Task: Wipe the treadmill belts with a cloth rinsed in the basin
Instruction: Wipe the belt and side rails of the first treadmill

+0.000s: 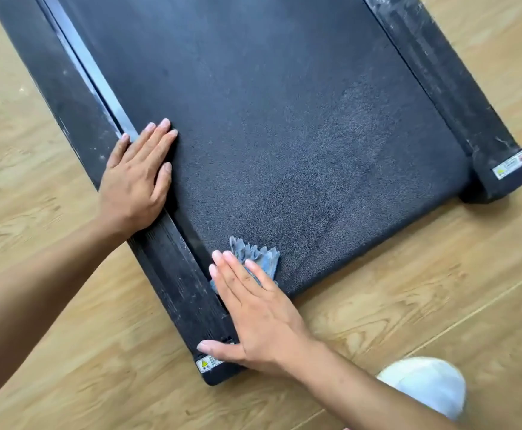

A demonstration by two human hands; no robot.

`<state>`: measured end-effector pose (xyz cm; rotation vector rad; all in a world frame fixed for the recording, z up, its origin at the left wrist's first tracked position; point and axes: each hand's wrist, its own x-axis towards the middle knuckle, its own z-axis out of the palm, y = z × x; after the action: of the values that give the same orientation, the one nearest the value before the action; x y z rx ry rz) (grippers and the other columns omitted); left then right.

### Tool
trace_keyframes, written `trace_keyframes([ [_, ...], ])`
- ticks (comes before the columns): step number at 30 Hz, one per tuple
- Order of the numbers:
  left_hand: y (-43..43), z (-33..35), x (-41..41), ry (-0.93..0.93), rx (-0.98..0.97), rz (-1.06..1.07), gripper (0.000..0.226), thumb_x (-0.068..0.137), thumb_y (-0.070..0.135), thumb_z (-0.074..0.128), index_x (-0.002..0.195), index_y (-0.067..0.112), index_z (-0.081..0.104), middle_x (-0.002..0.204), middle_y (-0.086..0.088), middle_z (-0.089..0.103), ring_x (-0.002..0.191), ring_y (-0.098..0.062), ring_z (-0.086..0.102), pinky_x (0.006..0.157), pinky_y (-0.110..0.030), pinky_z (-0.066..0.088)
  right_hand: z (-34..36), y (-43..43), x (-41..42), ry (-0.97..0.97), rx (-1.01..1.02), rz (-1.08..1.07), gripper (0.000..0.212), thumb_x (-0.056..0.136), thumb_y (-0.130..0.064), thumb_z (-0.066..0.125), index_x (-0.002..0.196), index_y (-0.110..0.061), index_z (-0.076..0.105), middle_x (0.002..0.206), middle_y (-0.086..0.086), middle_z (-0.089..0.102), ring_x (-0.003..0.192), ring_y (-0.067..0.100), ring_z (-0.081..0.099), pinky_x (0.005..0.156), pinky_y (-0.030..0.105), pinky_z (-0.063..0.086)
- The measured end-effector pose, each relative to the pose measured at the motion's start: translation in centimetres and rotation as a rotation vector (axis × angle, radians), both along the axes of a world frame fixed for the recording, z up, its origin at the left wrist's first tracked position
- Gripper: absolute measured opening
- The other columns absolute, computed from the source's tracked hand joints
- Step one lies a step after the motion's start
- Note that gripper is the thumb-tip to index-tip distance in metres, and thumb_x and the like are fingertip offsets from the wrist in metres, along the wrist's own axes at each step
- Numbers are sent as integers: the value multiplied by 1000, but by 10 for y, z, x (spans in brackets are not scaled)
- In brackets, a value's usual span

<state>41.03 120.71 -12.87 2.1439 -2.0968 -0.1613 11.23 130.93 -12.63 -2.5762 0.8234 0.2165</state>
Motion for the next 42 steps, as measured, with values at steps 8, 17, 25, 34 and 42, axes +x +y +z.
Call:
trace_keyframes([
  [8,-1,-1,1,18,-13,-7,58,109,36,28,165,26,28,173,9,22,160,-9,17,130,-49,15,-9,-34,-89,-50,-148,14,99,97,-80,33,166,-9,22,175,7,10,162,19,8,126,43,23],
  [17,-1,-4,3,9,-9,-6,59,108,39,26,166,25,26,173,9,22,160,-10,16,131,-47,13,-4,-215,-198,130,-139,-630,104,92,-87,13,168,-18,0,176,0,-9,161,13,-12,131,43,1],
  [25,0,-2,1,22,-5,-2,58,109,38,27,165,24,29,173,9,23,160,-10,17,130,-48,15,-14,-141,-164,-30,-118,-919,112,92,-84,24,166,-3,4,175,15,-6,162,28,-11,130,55,4],
  [34,1,-2,2,18,-6,-10,55,110,33,30,164,24,33,172,8,26,160,-11,20,129,-50,18,4,-24,12,-40,43,-319,113,92,-86,29,166,-7,-1,174,9,-17,160,19,-18,131,49,10],
  [42,-1,1,2,20,2,-26,59,107,39,31,164,25,32,172,9,24,159,-12,21,130,-49,17,-16,-68,-17,-105,-100,-308,84,103,-63,41,168,-15,15,176,0,1,162,12,-3,130,41,14],
])
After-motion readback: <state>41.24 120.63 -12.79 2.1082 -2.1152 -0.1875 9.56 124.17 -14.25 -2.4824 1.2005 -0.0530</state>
